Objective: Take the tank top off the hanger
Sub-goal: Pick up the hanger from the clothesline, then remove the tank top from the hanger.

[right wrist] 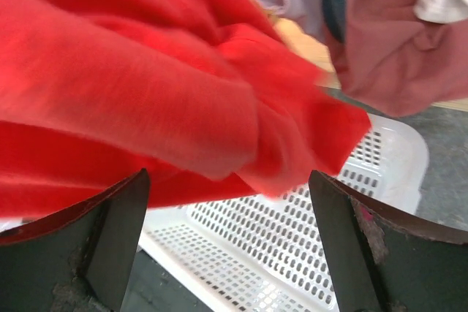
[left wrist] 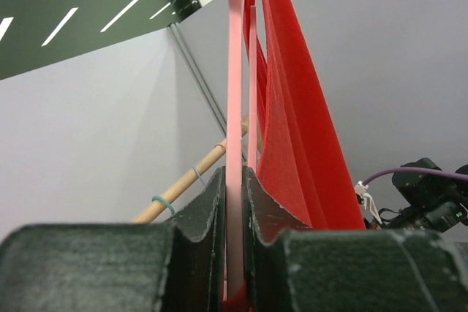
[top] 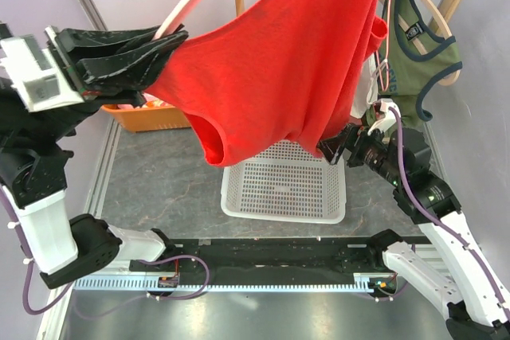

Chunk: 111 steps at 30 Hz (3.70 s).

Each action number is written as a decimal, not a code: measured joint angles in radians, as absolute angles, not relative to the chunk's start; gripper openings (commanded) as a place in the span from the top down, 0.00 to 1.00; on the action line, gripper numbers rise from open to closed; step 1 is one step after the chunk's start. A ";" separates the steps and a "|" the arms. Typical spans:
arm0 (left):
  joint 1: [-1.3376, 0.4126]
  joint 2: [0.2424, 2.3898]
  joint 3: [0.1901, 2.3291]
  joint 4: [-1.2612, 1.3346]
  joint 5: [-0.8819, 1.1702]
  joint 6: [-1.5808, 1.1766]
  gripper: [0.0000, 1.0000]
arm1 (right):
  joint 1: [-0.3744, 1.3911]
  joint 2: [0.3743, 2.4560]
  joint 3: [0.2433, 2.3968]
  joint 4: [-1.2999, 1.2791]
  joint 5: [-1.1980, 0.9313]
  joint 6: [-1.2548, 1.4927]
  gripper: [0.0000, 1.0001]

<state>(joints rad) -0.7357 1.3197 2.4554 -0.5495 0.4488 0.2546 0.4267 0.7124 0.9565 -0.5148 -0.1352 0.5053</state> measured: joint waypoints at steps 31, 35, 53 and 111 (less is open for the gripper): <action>-0.562 1.173 2.225 -0.410 0.557 0.058 0.98 | 0.428 0.664 1.009 -0.459 -0.291 0.493 0.04; -0.562 1.225 2.245 -0.413 0.556 0.077 0.98 | 0.428 0.665 1.009 -0.461 -0.279 0.492 0.02; -0.562 1.273 2.169 -0.405 0.487 0.284 0.98 | 0.428 0.651 1.009 -0.490 -0.205 0.467 0.02; -0.560 0.862 1.360 -0.483 0.544 0.239 0.98 | 0.428 0.925 1.307 -0.245 -0.259 0.479 0.34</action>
<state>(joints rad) -0.5602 0.8623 1.3598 -0.4831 0.5442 0.2386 0.4282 0.9253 1.3071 -0.2455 -0.2592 0.4789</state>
